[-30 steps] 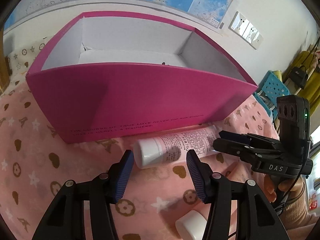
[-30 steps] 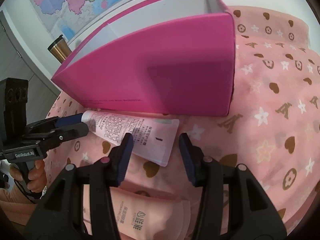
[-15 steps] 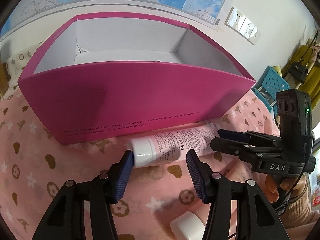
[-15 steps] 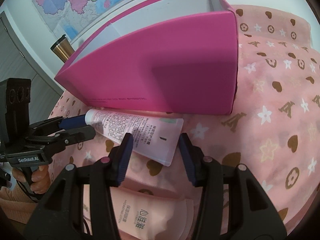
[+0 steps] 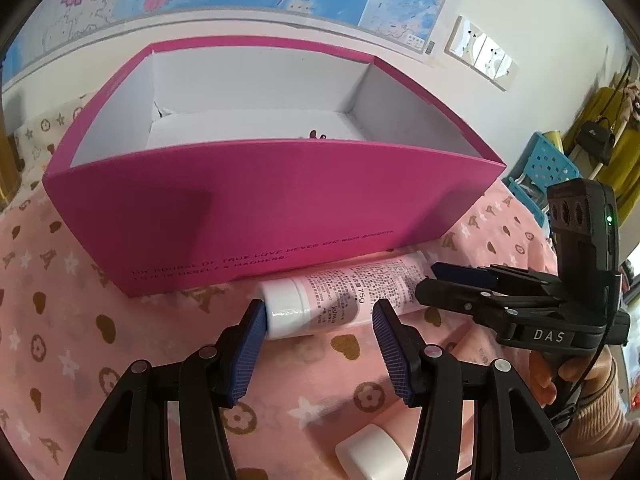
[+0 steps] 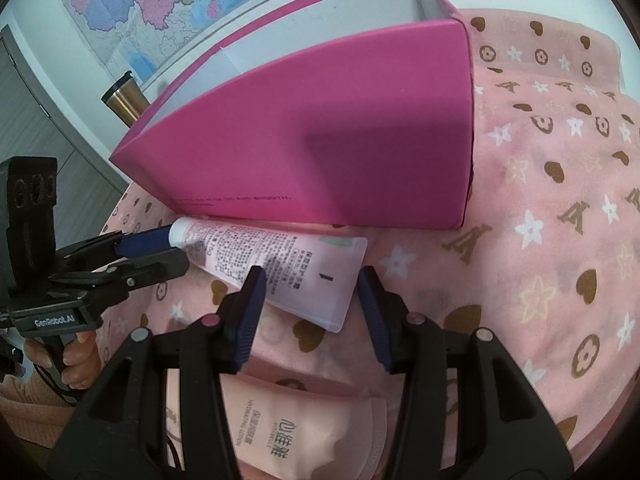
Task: Organize rigid objects
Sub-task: 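Grasp the pink-white tube across its middle with the right tool, then carry the tube into the magenta box and release it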
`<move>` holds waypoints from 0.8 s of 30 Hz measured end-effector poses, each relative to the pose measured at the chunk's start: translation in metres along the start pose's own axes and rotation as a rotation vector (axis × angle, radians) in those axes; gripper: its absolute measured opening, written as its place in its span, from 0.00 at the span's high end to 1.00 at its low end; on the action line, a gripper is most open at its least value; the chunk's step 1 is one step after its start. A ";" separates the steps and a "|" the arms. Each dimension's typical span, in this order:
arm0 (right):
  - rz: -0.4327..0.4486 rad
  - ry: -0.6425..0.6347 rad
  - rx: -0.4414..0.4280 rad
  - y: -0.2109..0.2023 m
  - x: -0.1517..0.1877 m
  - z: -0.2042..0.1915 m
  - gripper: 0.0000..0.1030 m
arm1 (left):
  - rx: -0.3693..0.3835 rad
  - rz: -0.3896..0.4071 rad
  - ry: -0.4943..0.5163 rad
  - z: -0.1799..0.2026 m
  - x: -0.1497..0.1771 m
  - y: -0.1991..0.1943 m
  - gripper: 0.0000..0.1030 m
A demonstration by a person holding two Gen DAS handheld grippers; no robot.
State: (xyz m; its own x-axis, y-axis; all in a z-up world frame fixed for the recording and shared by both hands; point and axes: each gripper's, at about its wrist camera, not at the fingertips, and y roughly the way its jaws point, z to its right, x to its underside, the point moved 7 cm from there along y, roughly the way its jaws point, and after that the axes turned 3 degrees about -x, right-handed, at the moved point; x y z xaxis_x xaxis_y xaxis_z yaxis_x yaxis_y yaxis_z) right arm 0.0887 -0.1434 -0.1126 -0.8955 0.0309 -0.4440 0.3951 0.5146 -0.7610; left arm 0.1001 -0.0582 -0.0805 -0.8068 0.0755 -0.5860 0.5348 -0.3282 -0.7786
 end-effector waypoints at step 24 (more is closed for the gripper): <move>0.104 -0.021 0.009 -0.048 -0.009 -0.014 0.51 | 0.064 0.087 0.039 0.023 -0.018 -0.040 0.47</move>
State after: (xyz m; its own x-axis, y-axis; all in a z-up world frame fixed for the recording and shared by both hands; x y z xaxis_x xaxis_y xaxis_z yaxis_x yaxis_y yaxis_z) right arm 0.0750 -0.1564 -0.0648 -0.8450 0.0661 -0.5307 0.4879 0.5016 -0.7144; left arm 0.0868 -0.0682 -0.0335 -0.7472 0.0805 -0.6597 0.5840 -0.3943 -0.7095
